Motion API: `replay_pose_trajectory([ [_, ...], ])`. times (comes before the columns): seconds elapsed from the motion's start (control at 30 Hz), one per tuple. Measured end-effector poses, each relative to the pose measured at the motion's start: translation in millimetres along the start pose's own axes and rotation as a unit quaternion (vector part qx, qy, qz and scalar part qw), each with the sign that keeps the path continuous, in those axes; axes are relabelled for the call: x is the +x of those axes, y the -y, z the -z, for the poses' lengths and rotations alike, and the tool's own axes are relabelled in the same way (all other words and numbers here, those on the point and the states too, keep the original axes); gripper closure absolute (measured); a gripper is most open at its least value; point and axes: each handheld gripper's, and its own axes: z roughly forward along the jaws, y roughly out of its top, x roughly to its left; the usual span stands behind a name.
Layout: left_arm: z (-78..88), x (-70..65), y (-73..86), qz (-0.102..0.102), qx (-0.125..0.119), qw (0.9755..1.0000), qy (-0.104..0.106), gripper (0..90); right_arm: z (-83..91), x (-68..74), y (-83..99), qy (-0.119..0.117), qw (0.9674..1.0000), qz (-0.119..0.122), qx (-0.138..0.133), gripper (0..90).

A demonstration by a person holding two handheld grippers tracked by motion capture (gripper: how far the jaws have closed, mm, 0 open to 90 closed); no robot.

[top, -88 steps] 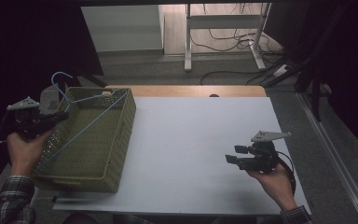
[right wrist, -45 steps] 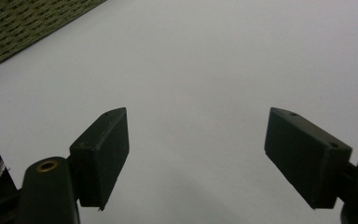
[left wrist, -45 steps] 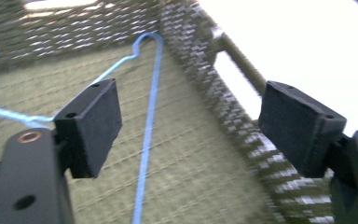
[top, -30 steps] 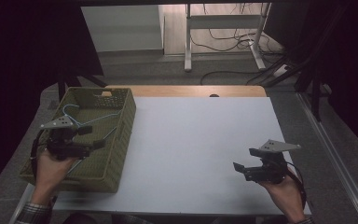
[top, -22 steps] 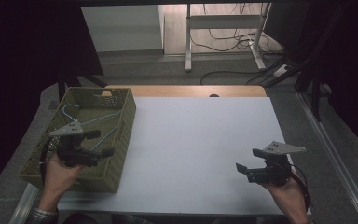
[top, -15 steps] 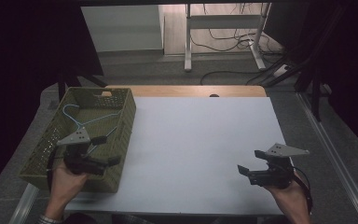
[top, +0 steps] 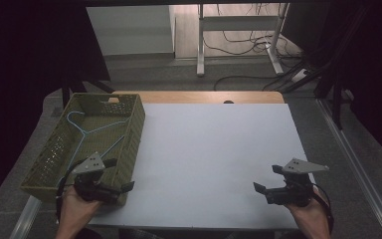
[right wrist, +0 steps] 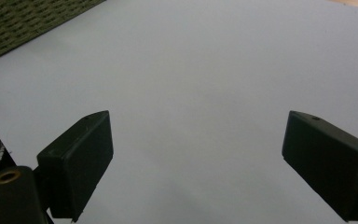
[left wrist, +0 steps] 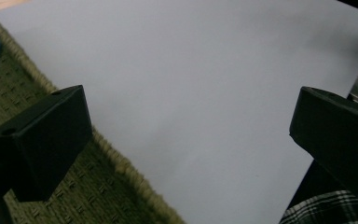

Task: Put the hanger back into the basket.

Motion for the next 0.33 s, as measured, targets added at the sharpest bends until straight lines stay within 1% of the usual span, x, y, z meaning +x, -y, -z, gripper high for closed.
replay_pose_trajectory([
  [0.07,-0.1,1.0,2.3,0.003,-0.007,1.0,-0.001,0.0,-1.1,-0.6,1.0,-0.001,1.0,0.0,0.002,7.8],
  [0.17,-0.8,2.2,3.3,0.007,-0.006,1.0,0.001,0.0,-2.4,-1.3,2.0,-0.003,1.0,-0.001,0.003,7.6],
  [0.23,-2.3,3.1,3.7,0.009,0.0,1.0,0.0,0.0,-2.9,-1.5,2.6,0.0,1.0,0.001,0.004,7.6],
  [0.3,-2.3,3.5,3.6,0.01,-0.002,0.9999,0.0,0.0,-3.0,-2.0,3.0,0.0,1.0,0.002,0.003,7.6],
  [0.33,-1.8,4.0,3.2,0.014,-0.003,0.9999,0.004,0.0,-3.0,-2.4,3.1,-0.001,1.0,0.002,0.003,7.5],
])
